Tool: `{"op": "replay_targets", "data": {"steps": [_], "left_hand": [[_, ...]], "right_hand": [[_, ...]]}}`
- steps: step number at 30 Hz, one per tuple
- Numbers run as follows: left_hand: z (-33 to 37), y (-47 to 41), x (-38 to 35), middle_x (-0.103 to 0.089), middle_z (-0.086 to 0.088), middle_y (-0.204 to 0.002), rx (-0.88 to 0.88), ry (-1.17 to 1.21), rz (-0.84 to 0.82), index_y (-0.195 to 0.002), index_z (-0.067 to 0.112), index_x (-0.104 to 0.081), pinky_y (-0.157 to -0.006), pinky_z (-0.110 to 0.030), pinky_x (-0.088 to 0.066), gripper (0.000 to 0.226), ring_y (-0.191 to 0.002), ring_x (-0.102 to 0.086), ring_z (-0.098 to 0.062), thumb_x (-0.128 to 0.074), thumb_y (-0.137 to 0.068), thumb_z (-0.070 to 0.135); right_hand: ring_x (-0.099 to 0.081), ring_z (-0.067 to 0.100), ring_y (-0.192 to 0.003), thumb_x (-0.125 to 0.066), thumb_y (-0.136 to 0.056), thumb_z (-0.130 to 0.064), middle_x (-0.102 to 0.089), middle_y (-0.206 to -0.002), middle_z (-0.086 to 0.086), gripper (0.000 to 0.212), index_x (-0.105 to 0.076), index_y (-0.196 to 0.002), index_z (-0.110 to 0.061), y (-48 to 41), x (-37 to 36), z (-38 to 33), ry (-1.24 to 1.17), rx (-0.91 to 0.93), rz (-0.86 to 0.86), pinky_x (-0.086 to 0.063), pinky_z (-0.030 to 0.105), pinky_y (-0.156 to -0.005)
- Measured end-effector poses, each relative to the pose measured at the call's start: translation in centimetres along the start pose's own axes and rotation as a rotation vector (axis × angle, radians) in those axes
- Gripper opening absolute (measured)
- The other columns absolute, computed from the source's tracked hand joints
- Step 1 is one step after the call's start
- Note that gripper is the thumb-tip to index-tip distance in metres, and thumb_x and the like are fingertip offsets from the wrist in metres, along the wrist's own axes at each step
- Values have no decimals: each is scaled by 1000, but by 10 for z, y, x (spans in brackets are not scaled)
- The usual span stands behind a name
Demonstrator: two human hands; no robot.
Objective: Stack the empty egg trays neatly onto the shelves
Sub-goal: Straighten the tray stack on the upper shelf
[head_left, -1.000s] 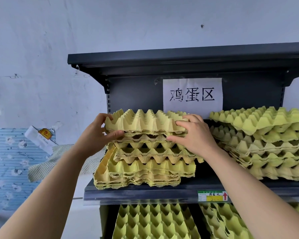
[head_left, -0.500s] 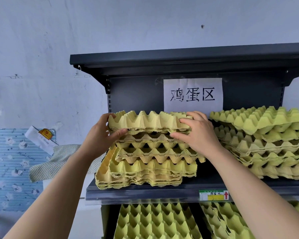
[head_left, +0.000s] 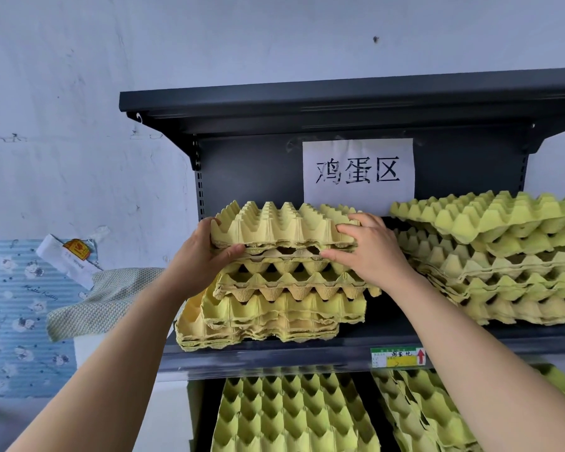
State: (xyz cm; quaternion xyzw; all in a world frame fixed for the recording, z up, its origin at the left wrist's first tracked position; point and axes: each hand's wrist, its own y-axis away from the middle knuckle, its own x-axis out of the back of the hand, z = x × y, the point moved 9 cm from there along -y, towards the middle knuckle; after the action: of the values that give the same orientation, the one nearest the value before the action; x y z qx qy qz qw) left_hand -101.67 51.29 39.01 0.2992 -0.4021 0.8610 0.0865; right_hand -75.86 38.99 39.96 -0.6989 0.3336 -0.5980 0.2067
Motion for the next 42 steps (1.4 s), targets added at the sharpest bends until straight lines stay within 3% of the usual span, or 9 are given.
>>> {"op": "replay_targets", "data": {"steps": [6, 11, 15, 17, 22, 26, 30, 37, 42], "left_hand": [[2, 4, -1, -55, 6, -99, 22, -10, -7, -127, 15, -40, -67, -25, -40, 68, -89, -55, -17, -69, -78, 53], [17, 1, 17, -59, 6, -101, -14, 97, 130, -126, 19, -43, -71, -29, -47, 67, -93, -61, -19, -79, -74, 41], [30, 6, 30, -66, 3, -119, -59, 148, 239, -128, 21, -51, -90, -39, -52, 74, -113, -61, -14, -82, -65, 44], [32, 10, 32, -64, 1, -125, -68, 162, 250, -130, 23, -53, -95, -39, -51, 78, -118, -58, -13, -80, -62, 50], [26, 17, 33, -66, 4, -118, -52, 214, 223, -125, 26, -54, -94, -37, -52, 68, -114, -62, -15, -78, -64, 46], [14, 17, 36, -68, 15, -110, -36, 313, 206, -118, 29, -55, -92, -40, -56, 58, -105, -66, -7, -80, -66, 37], [17, 15, 34, -67, 29, -102, -36, 355, 207, -110, 37, -53, -80, -29, -59, 50, -96, -66, 3, -77, -67, 33], [3, -6, 28, -60, 4, -125, 44, 191, 138, -141, 27, -43, -90, -38, -53, 66, -116, -57, -18, -74, -82, 33], [11, -3, 12, -50, -13, -140, 91, -31, 179, -150, 24, -32, -94, -46, -47, 73, -124, -52, -33, -68, -88, 39]], "right_hand": [[-29, 22, -138, -64, -73, -65, -41, -146, 3, 70, -60, -128, -22, 3, 0, -1, -43, -9, 12, -27, 47, -110], [-32, 19, -135, -76, -69, -54, -46, -141, 1, 67, -63, -125, -18, -3, 11, 3, -221, -49, 67, -26, 47, -112], [-29, 21, -138, -79, -70, -46, -40, -147, 2, 67, -59, -129, -19, -9, 13, 12, -283, -100, 12, -21, 46, -115], [-37, 19, -133, -83, -69, -39, -42, -144, 0, 67, -60, -128, -19, -10, 17, 15, -354, -121, -3, -25, 35, -113], [-41, 14, -129, -85, -66, -36, -45, -140, -4, 66, -61, -127, -22, -6, 27, 7, -385, -47, 28, -26, 25, -106], [-28, 14, -138, -82, -66, -46, -36, -147, -4, 80, -49, -137, -30, -2, 33, 18, -371, -42, 15, -23, 34, -112], [-46, 12, -124, -81, -68, -45, -54, -134, -4, 72, -56, -132, -23, 2, 32, 21, -390, -46, -47, -34, 25, -96], [-45, 13, -106, -79, -67, -49, -56, -102, -7, 56, -61, -110, -18, 9, 76, 5, -228, -9, 185, -37, 27, -88], [-44, 9, -104, -79, -68, -50, -55, -99, -10, 49, -65, -103, -20, 19, 58, -9, -244, -26, 208, -38, 26, -85]]}}
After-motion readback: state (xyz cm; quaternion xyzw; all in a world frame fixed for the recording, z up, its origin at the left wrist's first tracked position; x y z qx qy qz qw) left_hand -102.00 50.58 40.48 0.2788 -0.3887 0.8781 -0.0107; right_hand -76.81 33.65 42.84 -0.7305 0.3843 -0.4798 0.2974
